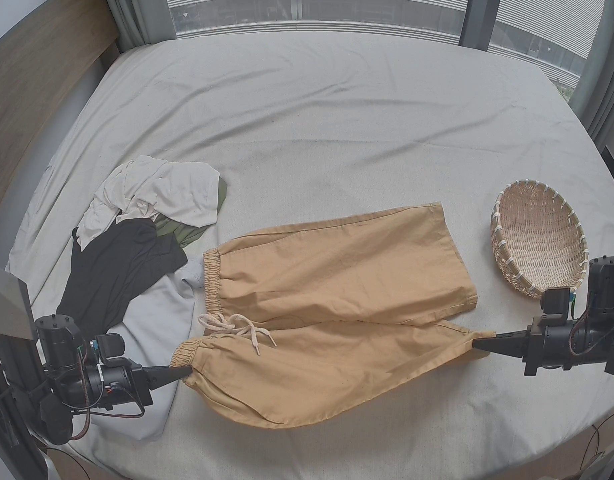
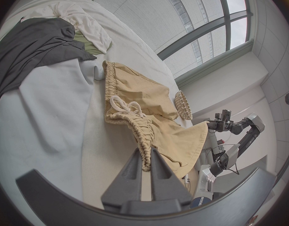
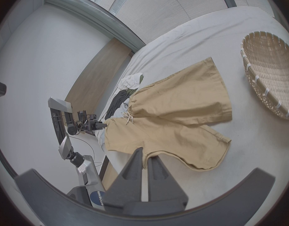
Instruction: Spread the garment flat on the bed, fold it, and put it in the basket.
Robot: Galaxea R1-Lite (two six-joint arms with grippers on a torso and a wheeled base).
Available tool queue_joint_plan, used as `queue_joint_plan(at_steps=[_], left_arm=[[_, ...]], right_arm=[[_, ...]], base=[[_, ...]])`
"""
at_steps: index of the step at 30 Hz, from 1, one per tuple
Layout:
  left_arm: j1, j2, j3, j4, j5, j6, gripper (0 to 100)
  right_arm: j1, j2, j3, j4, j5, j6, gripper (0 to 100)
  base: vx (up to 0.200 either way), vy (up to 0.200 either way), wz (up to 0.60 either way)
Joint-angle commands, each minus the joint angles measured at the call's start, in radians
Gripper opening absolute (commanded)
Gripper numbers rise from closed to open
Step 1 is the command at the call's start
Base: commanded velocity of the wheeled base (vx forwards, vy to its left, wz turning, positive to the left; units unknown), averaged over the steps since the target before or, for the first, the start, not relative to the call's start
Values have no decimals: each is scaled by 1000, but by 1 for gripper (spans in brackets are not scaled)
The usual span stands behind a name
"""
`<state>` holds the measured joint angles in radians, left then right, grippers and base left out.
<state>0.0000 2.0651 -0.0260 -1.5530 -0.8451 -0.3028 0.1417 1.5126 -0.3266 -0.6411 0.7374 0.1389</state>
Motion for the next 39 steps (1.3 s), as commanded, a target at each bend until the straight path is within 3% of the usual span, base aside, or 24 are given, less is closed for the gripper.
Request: queue_joint_plan(at_steps=[1,6,12,23,34,39], left_arm=[[-6,-23,-34,-1,1,-4,0],[-15,-54,-72,-1,3,-36,0],[-20,-132,-111,1,4,-180,0],[-25,-92,-149,-1,12,-185,0],[-25,-65,-198,-1,41,-190,0],[-28,-60,-207,-1,60,-191,0]], right_arm=[[-11,-6,-19,-2,5,1,0],[-39,-17,-45,-3,11,31,0],[-37,-40,-72,-15,20,88,0],[-36,-11,-77,-184,16,188,0],[-44,52,-83,-295,10,197,0],[-40,54,-83,-347,10,245,0]], base=[[0,0,0],[0,0,0],[0,0,0],[0,0,0],[0,0,0],[0,0,0]])
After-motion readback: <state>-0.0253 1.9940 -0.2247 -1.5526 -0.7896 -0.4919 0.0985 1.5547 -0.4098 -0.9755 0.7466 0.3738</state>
